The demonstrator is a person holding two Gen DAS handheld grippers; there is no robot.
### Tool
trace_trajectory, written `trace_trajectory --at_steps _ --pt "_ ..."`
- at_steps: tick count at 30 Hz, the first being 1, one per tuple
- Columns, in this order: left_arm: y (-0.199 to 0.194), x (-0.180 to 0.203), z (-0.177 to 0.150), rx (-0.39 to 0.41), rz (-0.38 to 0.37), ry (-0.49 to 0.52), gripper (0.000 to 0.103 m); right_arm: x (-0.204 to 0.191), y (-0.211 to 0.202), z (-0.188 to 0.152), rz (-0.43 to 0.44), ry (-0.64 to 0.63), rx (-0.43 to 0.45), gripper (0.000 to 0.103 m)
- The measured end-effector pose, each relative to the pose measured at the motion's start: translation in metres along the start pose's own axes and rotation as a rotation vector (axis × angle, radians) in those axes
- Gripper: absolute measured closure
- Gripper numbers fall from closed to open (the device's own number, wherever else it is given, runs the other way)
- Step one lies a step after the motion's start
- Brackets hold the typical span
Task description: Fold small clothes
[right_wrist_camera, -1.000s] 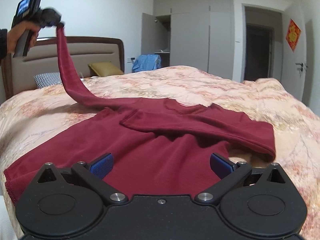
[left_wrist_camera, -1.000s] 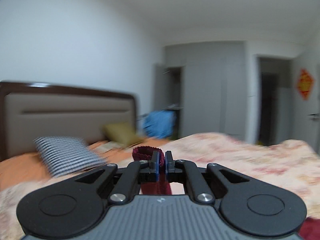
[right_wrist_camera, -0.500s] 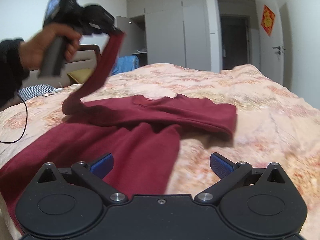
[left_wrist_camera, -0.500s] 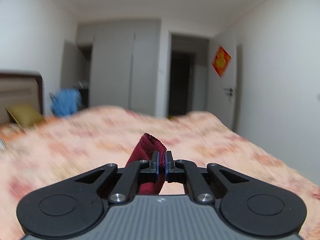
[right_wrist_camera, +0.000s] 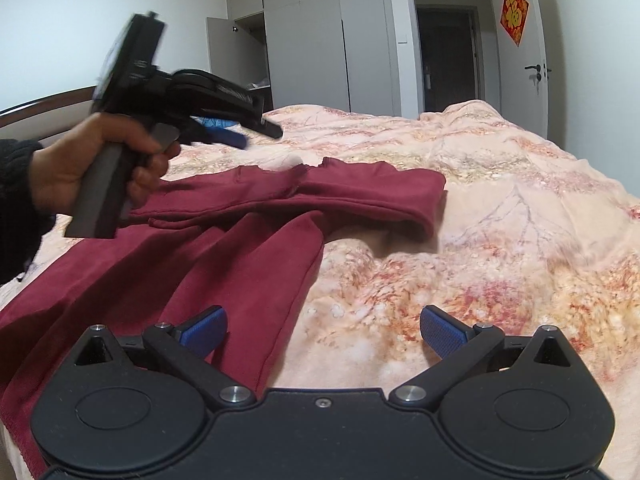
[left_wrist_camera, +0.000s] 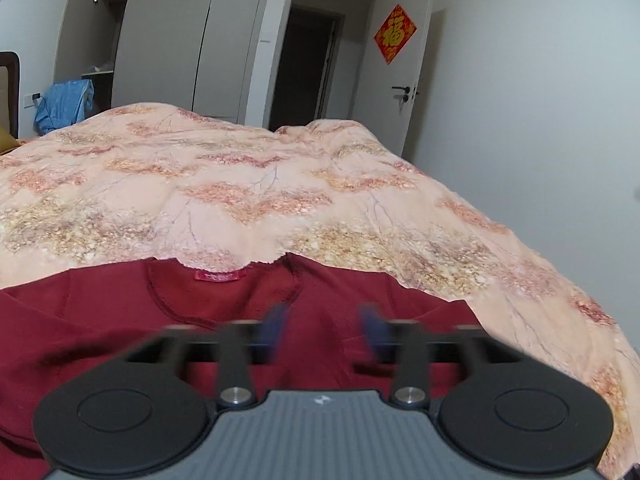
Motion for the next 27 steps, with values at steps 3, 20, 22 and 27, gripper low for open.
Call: trace_trajectory --at_steps 3,20,22,27 --pt "-0.021 -0.011 0.007 0.011 -0.035 0.006 0.028 -0.002 0.004 0.001 0.003 -0.001 -0.006 0.001" --pt "-0.16 -0.194 -0.034 -0.08 0.314 0.187 0.01 -0.063 0.074 0.074 0.189 -0.156 0.013 0.001" --pt "-0.163 -0.209 -0.044 -0.1 0.33 0.235 0.01 -0.08 0.099 0.093 0.245 -0.178 0.014 0.001" --pt "-0.147 -0.227 -0.056 -0.118 0.331 0.316 0.022 -0.128 0.179 0.143 0.411 -0.183 -0.031 0.008"
Point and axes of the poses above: each gripper's, at about its wrist camera, not at the fingertips, and y roughly the way its jaws point, x to its right, z to its top, the point moved 2 cm from there along y, roughly the way its jaws point, and after that the axes turned 6 degrees about x, right-handed, at the moved point
